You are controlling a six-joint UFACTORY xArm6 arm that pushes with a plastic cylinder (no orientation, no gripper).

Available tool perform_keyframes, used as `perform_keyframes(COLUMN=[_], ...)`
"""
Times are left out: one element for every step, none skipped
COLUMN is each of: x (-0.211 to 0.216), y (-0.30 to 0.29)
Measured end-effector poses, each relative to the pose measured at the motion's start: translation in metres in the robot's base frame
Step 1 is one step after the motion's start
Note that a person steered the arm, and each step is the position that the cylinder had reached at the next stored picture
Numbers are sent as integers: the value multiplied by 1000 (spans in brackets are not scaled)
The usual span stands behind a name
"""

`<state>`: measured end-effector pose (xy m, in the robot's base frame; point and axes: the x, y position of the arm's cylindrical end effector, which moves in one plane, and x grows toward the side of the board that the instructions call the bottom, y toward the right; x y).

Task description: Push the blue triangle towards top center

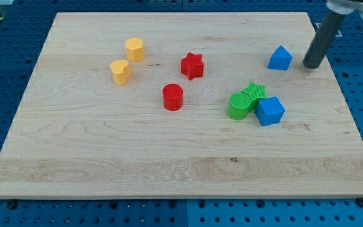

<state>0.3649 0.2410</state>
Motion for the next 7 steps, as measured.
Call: perform_keyframes(x=[0,-12,-22,-32,-43,-51,-54], y=[-45,-86,-109,-136,-166,-198,-216])
